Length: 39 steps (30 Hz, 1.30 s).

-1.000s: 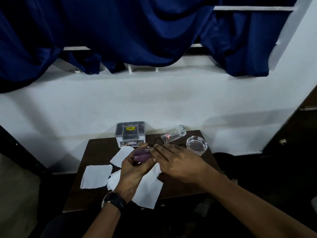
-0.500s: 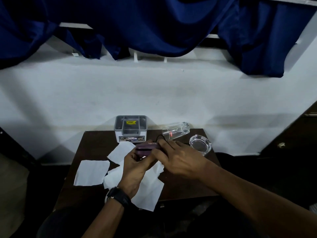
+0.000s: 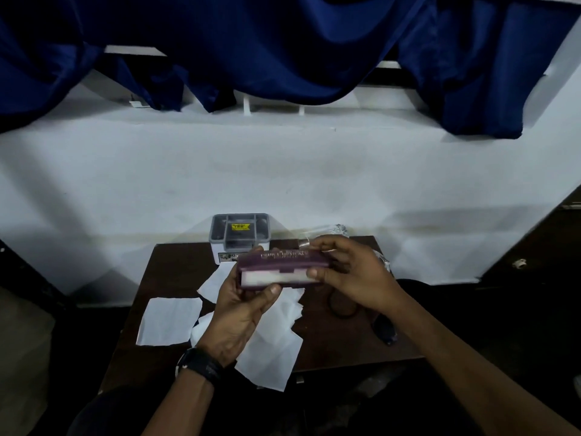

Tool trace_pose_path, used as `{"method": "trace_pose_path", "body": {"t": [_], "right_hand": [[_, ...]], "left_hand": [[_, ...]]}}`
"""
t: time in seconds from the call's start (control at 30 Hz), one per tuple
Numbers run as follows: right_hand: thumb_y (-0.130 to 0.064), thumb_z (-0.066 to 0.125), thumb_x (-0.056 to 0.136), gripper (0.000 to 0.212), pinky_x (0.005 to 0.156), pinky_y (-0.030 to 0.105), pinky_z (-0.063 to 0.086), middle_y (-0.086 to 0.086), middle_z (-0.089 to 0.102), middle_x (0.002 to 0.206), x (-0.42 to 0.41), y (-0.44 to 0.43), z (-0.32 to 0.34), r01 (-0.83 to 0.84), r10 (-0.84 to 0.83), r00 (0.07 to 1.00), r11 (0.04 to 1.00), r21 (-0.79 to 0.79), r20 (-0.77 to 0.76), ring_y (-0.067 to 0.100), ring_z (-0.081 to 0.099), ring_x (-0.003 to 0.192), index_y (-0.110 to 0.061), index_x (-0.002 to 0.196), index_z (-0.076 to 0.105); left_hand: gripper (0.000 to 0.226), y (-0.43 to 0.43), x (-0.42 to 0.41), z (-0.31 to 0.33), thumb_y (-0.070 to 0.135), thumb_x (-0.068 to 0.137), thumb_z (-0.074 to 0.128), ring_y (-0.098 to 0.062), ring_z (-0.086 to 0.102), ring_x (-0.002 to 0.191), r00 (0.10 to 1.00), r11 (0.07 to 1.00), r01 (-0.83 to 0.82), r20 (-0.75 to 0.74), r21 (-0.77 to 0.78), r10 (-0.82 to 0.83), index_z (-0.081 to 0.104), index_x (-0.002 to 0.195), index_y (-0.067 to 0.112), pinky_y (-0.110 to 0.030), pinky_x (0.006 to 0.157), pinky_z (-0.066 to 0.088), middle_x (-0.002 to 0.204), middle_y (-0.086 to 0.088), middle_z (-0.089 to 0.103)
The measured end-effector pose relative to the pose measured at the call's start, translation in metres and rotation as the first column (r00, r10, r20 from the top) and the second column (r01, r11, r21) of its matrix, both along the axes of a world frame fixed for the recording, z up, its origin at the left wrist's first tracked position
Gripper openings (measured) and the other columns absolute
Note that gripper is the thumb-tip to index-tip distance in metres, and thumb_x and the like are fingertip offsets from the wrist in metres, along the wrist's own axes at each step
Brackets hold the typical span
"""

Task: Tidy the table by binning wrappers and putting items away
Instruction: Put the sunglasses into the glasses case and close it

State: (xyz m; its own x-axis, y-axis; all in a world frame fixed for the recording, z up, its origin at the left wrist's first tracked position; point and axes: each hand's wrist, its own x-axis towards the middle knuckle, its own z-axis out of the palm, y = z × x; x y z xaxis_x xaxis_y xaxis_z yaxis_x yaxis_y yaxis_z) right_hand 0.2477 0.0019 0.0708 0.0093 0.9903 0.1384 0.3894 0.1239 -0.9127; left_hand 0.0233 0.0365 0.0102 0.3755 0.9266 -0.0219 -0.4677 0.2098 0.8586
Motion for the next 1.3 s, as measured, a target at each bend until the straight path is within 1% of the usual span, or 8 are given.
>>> {"method": "trace_pose_path", "body": {"t": [0.07,0.13,0.23,0.4,0.57,0.9,1.17,1.3], "right_hand": [[-0.023,0.076,0.09,0.006,0.082,0.019,0.052,-0.012,0.076,0.094,-0.007,0.003,-0.002,0.173,-0.171,0.979,0.985,0.009,-0.114,0.002,0.07,0.091,-0.025,0.095,0.074],[-0.035,0.066,0.097,0.032,0.068,0.018,0.043,-0.005,0.062,0.07,-0.012,0.009,-0.01,0.329,-0.326,0.932,0.944,-0.009,-0.162,0.007,0.056,0.068,-0.012,0.074,0.066],[-0.047,0.062,0.097,0.055,0.067,0.026,0.044,0.012,0.063,0.073,-0.019,0.016,-0.019,0.392,-0.431,0.867,0.9,-0.193,-0.251,0.012,0.054,0.071,0.007,0.084,0.066],[-0.051,0.061,0.097,0.04,0.074,0.022,0.054,-0.003,0.078,0.09,-0.018,0.023,-0.024,0.36,-0.437,0.876,0.873,-0.329,-0.201,0.01,0.071,0.085,-0.015,0.088,0.077],[-0.067,0.057,0.091,0.06,0.085,0.042,0.059,0.0,0.072,0.084,-0.006,0.024,-0.015,0.34,-0.395,0.916,0.852,-0.397,-0.063,0.017,0.068,0.08,-0.01,0.098,0.073],[-0.034,0.071,0.086,0.024,0.089,0.043,0.059,-0.008,0.073,0.073,0.054,-0.018,-0.036,0.591,-0.495,0.798,0.755,-0.285,0.343,0.021,0.074,0.087,-0.036,0.062,0.067],[-0.031,0.066,0.081,0.026,0.076,0.034,0.052,0.015,0.072,0.095,0.064,-0.031,-0.059,0.629,-0.365,0.626,0.759,-0.168,0.689,0.036,0.068,0.095,-0.008,0.092,0.069],[-0.047,0.07,0.075,0.055,0.073,0.034,0.045,0.017,0.067,0.11,0.07,-0.044,-0.073,0.612,-0.179,0.607,0.727,-0.312,0.774,0.039,0.066,0.103,-0.009,0.114,0.062]], "left_hand": [[0.073,-0.001,0.001,-0.002,0.003,0.068,0.085,-0.026,0.068,0.118,0.999,1.0,-0.001,-0.038,0.015,0.002,0.057,0.135,0.01,-0.032,0.095,0.058,0.123,-0.012,0.074],[0.07,-0.004,0.003,-0.001,-0.01,0.074,0.071,-0.025,0.068,0.118,0.998,0.999,0.029,-0.053,0.038,-0.026,0.053,0.139,0.01,-0.03,0.092,0.058,0.124,-0.011,0.073],[0.087,-0.005,0.004,-0.005,-0.016,0.077,0.067,-0.029,0.062,0.127,0.997,0.998,0.043,-0.062,0.041,-0.041,0.039,0.153,0.015,-0.034,0.096,0.057,0.14,-0.016,0.063],[0.091,-0.003,0.004,-0.009,-0.016,0.073,0.067,-0.036,0.065,0.124,0.999,0.995,0.053,0.018,-0.09,-0.051,0.04,0.152,0.019,-0.048,0.096,0.058,0.141,-0.016,0.062],[0.092,-0.003,0.011,-0.009,-0.008,0.061,0.076,-0.033,0.07,0.117,0.998,0.991,-0.001,0.07,-0.133,0.01,0.047,0.147,0.01,-0.046,0.091,0.06,0.135,-0.016,0.066],[0.055,0.002,0.012,-0.01,-0.014,0.09,0.057,-0.029,0.07,0.113,0.992,0.975,-0.066,0.094,-0.211,0.087,0.053,0.142,0.007,-0.051,0.097,0.057,0.128,-0.012,0.067],[0.059,-0.001,0.026,-0.008,0.059,0.099,0.046,-0.03,0.068,0.122,0.986,0.918,0.004,0.153,-0.396,0.062,0.058,0.142,0.02,-0.055,0.097,0.056,0.135,-0.01,0.069],[0.054,-0.013,0.046,-0.019,0.055,0.103,0.039,-0.031,0.071,0.116,0.982,0.868,0.057,0.182,-0.493,0.039,0.061,0.136,0.018,-0.051,0.083,0.063,0.133,-0.013,0.07]]}}
